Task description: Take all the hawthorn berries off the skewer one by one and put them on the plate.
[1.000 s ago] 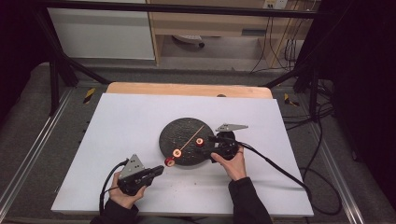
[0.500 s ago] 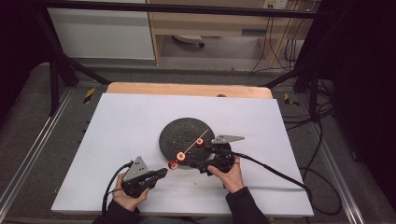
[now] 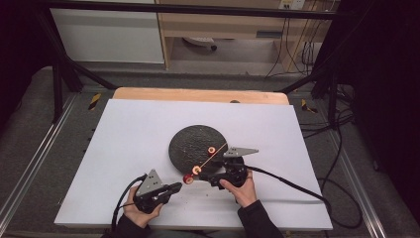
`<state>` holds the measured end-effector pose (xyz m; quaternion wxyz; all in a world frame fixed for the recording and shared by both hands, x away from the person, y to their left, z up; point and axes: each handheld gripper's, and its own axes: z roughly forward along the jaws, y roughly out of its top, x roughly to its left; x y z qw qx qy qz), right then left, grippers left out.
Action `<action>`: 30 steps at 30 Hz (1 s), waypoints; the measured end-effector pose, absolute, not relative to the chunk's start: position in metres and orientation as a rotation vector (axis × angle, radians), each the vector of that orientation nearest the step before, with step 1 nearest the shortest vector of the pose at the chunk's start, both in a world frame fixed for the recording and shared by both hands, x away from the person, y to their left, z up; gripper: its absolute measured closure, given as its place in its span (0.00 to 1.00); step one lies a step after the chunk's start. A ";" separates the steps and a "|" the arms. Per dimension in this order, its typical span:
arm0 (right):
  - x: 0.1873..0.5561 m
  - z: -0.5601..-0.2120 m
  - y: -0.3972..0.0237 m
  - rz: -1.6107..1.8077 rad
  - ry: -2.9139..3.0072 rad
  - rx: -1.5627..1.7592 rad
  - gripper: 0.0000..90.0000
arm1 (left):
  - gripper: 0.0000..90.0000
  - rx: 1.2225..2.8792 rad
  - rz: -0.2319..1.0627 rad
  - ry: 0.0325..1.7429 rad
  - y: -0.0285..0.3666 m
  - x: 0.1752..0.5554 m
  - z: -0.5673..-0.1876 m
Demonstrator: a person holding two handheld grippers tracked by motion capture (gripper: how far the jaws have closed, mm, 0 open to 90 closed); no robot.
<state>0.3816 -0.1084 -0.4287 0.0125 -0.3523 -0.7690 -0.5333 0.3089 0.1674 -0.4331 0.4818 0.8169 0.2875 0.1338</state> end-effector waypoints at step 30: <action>0.382 -0.429 -0.114 -1.655 -2.300 -1.042 0.69 | 0.98 2.002 0.309 0.669 0.160 0.305 -0.434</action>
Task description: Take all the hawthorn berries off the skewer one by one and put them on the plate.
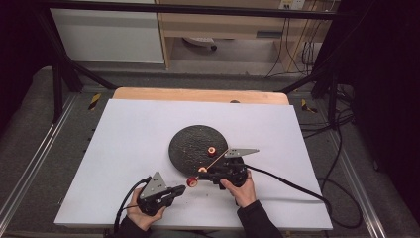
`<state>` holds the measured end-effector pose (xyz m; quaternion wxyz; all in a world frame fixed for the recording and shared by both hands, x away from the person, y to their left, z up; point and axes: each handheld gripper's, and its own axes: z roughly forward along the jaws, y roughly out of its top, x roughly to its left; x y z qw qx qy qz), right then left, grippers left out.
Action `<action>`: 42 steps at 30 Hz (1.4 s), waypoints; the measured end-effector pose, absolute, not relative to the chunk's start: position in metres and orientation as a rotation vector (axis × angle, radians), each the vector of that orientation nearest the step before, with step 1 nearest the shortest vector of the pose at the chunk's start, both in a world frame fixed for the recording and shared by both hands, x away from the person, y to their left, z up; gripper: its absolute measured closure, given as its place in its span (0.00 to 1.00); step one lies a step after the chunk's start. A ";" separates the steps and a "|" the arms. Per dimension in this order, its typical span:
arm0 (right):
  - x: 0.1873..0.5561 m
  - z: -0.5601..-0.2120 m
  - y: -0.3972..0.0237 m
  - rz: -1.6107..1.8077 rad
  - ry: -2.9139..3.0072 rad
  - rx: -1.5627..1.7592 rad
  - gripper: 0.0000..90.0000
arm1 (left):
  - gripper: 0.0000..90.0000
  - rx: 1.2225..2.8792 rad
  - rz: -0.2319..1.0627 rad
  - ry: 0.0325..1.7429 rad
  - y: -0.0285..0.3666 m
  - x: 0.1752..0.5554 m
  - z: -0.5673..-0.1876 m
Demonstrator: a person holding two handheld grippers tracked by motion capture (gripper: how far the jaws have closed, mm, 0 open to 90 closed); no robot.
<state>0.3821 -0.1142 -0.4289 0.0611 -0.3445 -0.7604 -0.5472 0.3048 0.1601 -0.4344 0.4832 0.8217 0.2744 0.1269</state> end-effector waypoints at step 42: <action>0.421 -0.380 -0.216 -1.884 -2.258 -1.393 0.70 | 0.98 1.983 0.312 0.646 0.164 0.302 -0.429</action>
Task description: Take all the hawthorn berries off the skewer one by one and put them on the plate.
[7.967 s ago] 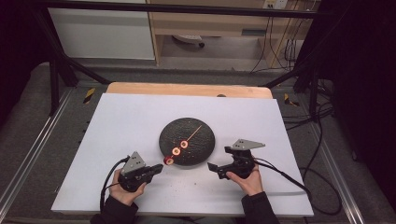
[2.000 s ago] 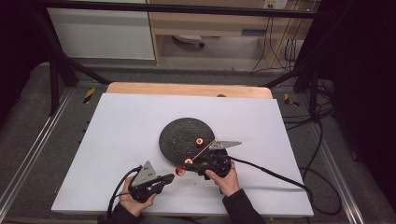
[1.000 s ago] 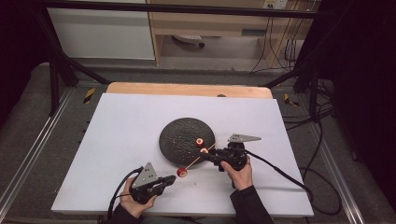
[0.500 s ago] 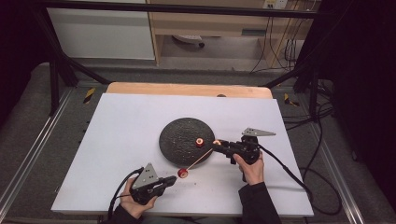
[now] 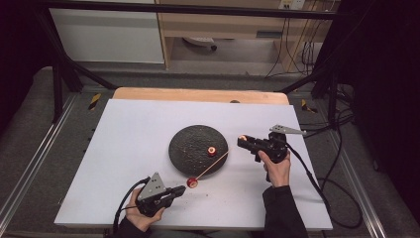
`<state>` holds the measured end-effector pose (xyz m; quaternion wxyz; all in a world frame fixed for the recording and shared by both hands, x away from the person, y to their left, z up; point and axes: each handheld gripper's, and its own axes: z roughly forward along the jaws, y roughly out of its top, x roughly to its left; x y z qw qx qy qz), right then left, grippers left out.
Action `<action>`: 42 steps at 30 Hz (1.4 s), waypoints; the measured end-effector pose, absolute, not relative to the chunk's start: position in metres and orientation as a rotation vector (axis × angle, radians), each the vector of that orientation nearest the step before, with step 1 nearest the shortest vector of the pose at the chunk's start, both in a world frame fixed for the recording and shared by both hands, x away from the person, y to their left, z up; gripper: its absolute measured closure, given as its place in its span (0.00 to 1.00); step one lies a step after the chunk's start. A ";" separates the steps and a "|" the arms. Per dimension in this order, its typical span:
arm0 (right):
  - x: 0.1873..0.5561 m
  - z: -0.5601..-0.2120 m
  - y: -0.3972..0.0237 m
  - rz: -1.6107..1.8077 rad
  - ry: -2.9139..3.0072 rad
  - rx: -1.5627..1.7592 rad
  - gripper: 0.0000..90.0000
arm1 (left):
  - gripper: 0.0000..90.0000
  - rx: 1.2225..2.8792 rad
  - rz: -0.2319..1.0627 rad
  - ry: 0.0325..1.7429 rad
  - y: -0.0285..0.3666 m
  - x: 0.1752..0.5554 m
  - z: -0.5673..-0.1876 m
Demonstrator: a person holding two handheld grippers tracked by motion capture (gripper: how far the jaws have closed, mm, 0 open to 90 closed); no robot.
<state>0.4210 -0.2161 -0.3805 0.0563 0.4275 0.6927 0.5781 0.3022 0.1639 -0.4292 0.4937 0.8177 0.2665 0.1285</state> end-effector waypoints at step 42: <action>0.443 -0.437 -0.091 1.440 2.428 1.213 0.70 | 0.98 1.909 0.368 0.750 0.192 0.315 -0.419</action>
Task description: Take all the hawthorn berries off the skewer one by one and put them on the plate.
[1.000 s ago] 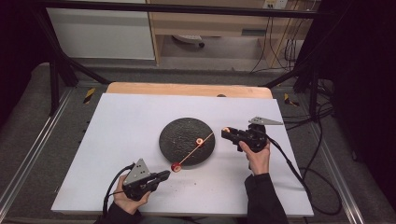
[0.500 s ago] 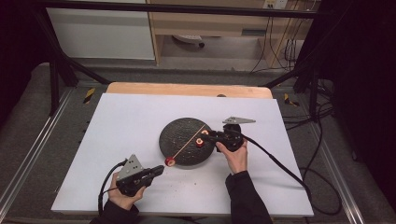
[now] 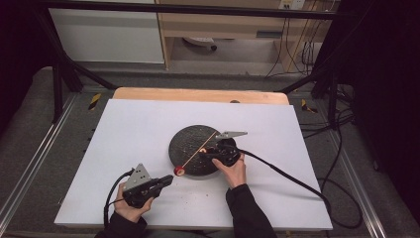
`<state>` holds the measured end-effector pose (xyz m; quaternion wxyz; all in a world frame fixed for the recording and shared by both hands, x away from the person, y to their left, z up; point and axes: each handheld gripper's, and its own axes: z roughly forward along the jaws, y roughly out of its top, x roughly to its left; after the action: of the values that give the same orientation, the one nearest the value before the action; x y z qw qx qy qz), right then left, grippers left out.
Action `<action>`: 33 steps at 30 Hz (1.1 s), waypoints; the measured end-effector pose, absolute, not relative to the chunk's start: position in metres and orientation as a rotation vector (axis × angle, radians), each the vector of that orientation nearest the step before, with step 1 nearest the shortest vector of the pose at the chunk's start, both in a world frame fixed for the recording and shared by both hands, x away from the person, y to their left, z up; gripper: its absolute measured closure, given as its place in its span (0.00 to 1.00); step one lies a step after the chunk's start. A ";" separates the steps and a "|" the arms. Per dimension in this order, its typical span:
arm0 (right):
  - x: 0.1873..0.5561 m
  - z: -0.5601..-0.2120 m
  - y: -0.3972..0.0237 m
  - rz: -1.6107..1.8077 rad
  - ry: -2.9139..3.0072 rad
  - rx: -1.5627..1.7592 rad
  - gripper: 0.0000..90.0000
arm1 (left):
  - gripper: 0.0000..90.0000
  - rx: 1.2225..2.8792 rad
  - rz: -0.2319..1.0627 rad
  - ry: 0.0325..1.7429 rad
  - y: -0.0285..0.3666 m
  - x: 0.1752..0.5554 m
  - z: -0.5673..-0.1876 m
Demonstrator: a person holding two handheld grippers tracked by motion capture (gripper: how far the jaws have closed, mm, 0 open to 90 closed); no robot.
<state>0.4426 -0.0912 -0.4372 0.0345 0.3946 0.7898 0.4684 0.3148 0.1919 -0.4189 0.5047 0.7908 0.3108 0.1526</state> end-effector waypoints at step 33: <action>0.403 -0.411 -0.126 1.512 2.388 1.108 0.17 | 0.98 1.924 0.357 0.745 0.186 0.314 -0.421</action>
<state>0.4027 -0.1257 -0.4115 0.0530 0.3644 0.7855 0.4974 0.3136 0.1856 -0.4211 0.5003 0.7955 0.3083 0.1475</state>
